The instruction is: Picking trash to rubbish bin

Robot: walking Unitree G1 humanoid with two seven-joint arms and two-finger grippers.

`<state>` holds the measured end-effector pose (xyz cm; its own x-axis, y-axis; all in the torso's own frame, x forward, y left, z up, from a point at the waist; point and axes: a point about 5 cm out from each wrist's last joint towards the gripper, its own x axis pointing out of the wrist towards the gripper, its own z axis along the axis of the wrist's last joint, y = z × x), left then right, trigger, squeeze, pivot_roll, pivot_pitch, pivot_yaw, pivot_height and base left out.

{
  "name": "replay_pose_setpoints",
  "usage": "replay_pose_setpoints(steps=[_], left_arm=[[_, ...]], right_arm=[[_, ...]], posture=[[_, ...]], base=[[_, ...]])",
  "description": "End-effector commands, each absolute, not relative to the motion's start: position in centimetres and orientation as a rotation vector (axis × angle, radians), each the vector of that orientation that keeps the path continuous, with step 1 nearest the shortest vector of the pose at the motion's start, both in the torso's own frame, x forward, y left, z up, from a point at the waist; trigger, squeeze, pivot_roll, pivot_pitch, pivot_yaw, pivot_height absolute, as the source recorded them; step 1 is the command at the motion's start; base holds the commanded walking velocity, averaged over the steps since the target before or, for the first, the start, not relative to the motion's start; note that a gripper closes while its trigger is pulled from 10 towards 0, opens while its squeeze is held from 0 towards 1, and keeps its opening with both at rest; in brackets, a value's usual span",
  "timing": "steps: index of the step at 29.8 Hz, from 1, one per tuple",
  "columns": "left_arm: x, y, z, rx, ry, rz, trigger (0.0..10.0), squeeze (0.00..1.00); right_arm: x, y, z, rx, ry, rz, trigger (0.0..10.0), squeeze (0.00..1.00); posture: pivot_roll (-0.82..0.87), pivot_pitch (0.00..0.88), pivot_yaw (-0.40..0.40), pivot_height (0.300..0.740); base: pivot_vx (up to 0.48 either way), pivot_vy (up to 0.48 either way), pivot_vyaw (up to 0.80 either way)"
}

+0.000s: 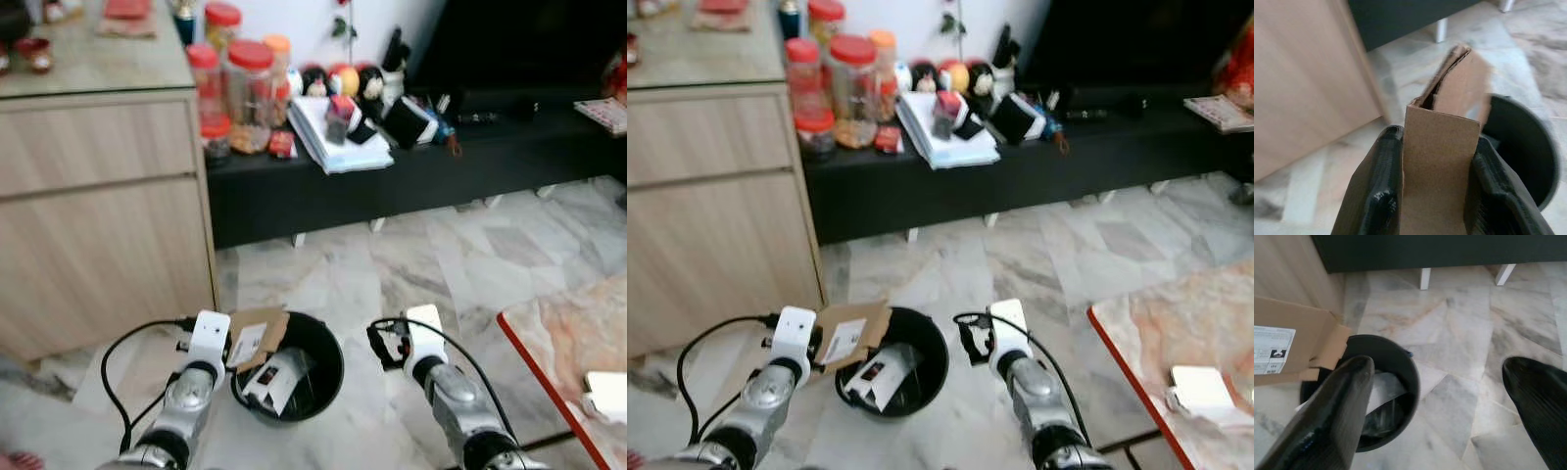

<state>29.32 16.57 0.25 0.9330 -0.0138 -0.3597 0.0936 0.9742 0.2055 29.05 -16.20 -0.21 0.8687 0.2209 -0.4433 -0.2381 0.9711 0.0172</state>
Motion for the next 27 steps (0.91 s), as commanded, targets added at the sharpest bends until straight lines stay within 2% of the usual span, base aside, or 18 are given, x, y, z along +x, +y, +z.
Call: replay_pose_setpoints(steps=[1, 15, 27], left_arm=[[29.4, 15.2, 0.3, 0.212, 0.362, -0.096, 10.0, 0.0], [29.5, 15.1, 0.3, 0.209, 0.359, -0.103, 10.0, 0.0], [29.7, 14.3, 0.3, 0.203, 0.395, -0.187, 10.0, 0.0]], right_arm=[[29.0, -17.3, -0.2, -0.063, 0.461, 0.215, 10.0, 0.0], [29.0, -17.0, -0.1, -0.073, 0.462, 0.24, 10.0, 0.0], [29.3, -16.0, 0.2, -0.133, 0.466, 0.342, 10.0, 0.0]], posture=[[0.07, 0.158, -0.175, 0.74], [0.07, 0.162, -0.175, 0.74], [0.07, 0.165, -0.182, 0.74]], base=[[0.326, 0.0, 0.0], [0.321, 0.0, 0.0], [0.0, 0.0, 0.0]])
